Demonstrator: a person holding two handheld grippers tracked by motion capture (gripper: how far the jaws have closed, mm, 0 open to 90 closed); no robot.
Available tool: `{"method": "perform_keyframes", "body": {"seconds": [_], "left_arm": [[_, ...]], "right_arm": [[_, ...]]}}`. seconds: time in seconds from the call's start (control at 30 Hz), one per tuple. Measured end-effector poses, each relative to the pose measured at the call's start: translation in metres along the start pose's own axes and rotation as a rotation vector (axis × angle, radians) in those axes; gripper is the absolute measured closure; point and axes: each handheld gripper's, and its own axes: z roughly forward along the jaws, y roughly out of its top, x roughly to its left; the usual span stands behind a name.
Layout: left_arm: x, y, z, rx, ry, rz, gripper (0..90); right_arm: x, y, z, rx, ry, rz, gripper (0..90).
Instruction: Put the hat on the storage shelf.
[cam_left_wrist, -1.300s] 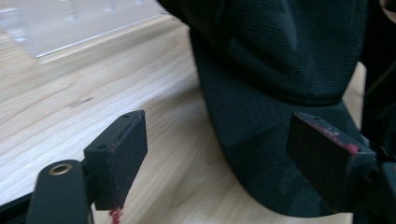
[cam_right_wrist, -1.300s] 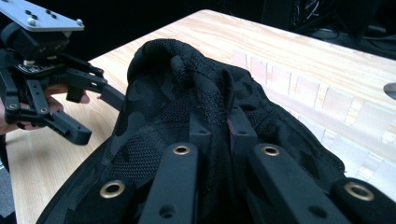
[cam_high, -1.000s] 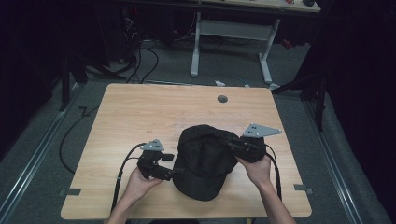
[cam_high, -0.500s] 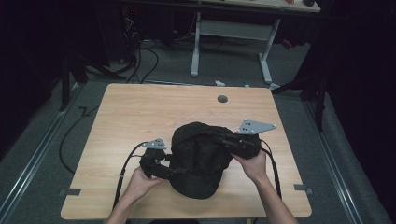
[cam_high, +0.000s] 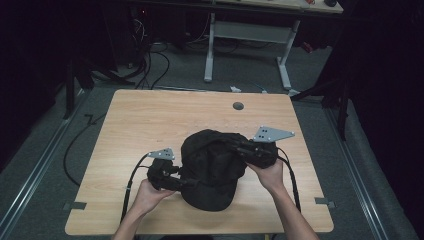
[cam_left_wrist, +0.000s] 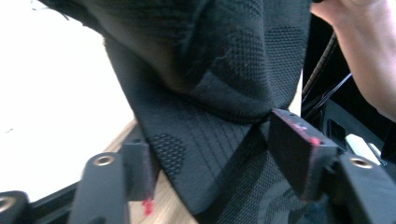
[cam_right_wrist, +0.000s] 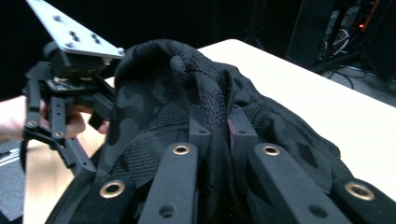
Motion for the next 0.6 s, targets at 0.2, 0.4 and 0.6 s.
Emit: {"method": "perform_keyframes", "body": {"seconds": [0.2, 0.4, 0.6], "left_arm": [[-0.0006, -0.0016, -0.0034, -0.004, -0.01, 0.001, 48.7], [-0.0014, -0.0021, -0.0058, 0.004, -0.019, 0.004, 58.3], [-0.0039, -0.0016, -0.0095, 0.007, -0.047, -0.001, 69.0]], "right_arm": [[-0.0008, -0.0007, 0.0026, 0.02, -0.03, -0.01, 83.7], [0.0007, 0.0015, 0.0051, 0.022, -0.044, -0.019, 82.1], [0.0034, 0.0063, 0.0038, 0.021, -0.043, -0.035, 80.1]]}}
